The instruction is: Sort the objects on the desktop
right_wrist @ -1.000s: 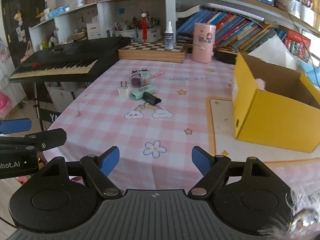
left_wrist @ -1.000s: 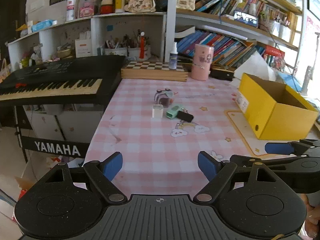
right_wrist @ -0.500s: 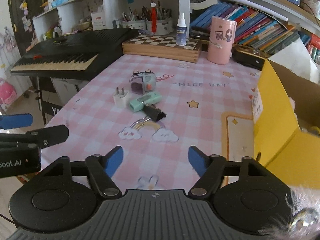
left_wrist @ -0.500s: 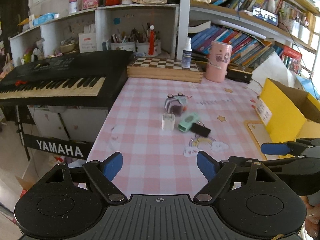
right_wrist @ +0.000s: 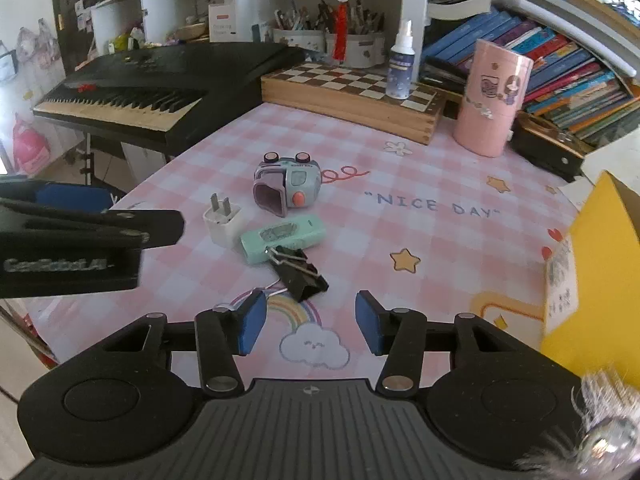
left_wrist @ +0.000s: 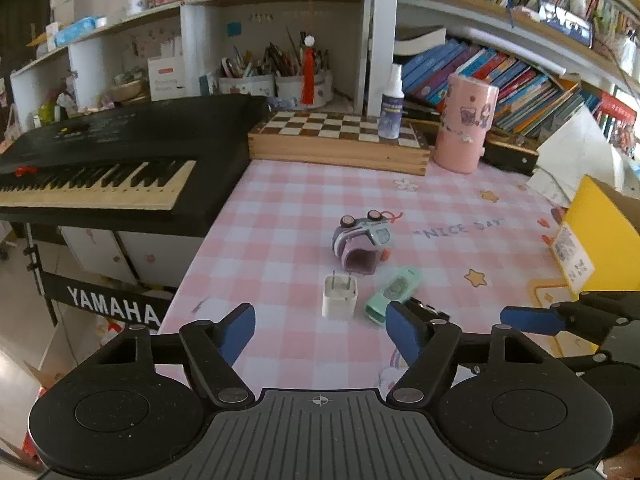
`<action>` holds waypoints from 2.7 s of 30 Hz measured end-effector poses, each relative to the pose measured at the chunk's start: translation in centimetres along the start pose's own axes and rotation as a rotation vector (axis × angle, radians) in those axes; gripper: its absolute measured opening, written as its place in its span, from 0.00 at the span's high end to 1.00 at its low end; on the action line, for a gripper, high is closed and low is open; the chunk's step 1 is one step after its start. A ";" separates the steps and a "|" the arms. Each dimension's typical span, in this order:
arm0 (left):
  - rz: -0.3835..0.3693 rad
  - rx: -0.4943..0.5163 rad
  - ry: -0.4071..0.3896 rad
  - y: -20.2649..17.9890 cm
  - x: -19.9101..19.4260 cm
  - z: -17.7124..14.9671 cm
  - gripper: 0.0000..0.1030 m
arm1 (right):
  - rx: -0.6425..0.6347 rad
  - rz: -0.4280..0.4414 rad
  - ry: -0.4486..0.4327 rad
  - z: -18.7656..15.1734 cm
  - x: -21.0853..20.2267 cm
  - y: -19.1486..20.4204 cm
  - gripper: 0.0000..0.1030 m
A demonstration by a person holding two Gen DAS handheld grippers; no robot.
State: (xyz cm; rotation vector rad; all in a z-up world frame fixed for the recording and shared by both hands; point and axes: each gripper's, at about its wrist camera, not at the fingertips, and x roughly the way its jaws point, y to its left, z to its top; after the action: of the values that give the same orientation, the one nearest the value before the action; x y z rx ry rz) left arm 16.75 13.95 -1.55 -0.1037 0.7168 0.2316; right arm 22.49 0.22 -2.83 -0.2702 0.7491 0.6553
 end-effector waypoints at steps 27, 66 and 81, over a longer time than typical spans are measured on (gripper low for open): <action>-0.017 0.080 0.099 -0.5 6.3 1.5 0.75 | -0.168 0.077 0.036 2.0 5.5 0.8 0.71; -0.211 0.054 -0.068 1.7 -9.4 -3.2 0.75 | -0.033 -0.078 -0.084 -3.1 -9.1 4.3 0.83; -0.245 0.069 -0.081 3.1 -14.9 -7.5 0.75 | 0.007 -0.108 -0.093 -7.2 -13.6 8.1 0.83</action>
State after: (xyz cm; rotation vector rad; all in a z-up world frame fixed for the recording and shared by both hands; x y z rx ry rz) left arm 0.36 13.05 2.60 -0.1147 0.6243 -0.0237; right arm 6.01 -2.95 1.65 -0.2701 0.6427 0.5594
